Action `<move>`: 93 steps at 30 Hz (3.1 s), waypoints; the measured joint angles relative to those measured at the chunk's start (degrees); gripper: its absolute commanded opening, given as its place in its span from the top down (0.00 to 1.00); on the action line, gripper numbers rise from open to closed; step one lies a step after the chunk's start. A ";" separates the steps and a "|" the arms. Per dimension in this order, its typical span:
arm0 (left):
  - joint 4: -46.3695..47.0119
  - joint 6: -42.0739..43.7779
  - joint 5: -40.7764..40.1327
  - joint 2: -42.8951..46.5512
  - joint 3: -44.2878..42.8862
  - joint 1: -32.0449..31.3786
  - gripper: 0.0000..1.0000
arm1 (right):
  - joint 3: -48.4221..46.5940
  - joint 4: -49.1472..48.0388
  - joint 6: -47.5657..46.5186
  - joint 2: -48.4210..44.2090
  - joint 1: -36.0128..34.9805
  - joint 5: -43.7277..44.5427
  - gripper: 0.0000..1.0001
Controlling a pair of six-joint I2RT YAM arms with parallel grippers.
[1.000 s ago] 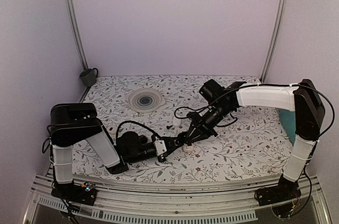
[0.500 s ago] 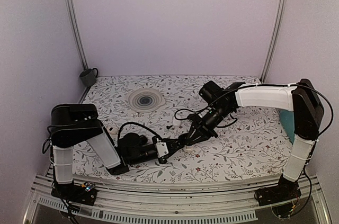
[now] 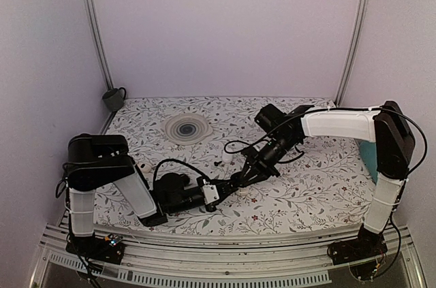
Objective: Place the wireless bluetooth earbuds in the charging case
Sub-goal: Insert the left earbud into the left side groove of the charging case, then close the charging case with the earbuds.
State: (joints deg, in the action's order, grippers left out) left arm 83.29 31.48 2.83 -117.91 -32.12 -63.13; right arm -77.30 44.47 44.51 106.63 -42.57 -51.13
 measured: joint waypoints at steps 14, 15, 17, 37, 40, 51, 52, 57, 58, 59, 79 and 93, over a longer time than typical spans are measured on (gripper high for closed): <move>0.31 -1.03 -0.83 -0.76 -0.42 -0.68 1.00 | -0.44 0.87 2.08 0.39 -0.02 0.50 0.82; 0.37 -1.27 -0.87 -0.85 -0.42 -0.72 1.00 | -0.44 0.85 2.29 0.39 -0.02 0.61 0.82; 0.39 -1.77 -1.01 -1.07 -0.46 -0.85 1.00 | -0.44 0.76 2.82 0.39 -0.02 0.87 0.82; 1.84 -9.22 -3.19 -3.74 -1.68 -1.16 1.00 | -2.27 0.59 4.28 1.90 0.07 2.73 0.74; 2.21 -10.08 -3.61 -4.07 -1.73 -1.16 1.00 | -2.93 0.83 4.22 2.40 0.09 2.84 0.74; 3.02 -13.79 -3.69 -4.59 -1.79 -0.92 1.00 | -5.18 2.45 3.87 3.45 0.09 3.61 0.72; 3.02 -14.19 -3.69 -4.59 -1.81 -0.90 1.00 | -5.42 2.54 3.74 3.45 0.09 3.87 0.72; 3.04 -16.13 -3.34 -4.59 -1.90 -0.52 1.00 | -5.90 2.64 3.32 3.45 0.09 4.66 0.72; 3.04 -16.55 -3.30 -4.59 -1.90 -0.44 1.00 | -5.92 2.64 3.26 3.45 0.09 4.81 0.72; 3.04 -16.83 -3.26 -4.61 -1.90 -0.37 1.00 | -5.92 2.62 3.23 3.45 0.09 4.94 0.72; 3.54 -24.76 -0.81 -4.55 -2.01 2.10 1.00 | -3.37 -1.11 2.16 -2.60 0.24 10.62 0.68; 3.30 -30.71 4.09 9.29 2.97 5.03 1.00 | 11.82 -25.66 -0.28 -18.14 0.26 19.85 0.62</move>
State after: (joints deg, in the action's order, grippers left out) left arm 86.59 0.78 6.92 -108.62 -29.15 -58.11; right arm -65.47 18.81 44.23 88.49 -42.30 -31.29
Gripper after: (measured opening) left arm 0.229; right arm 0.380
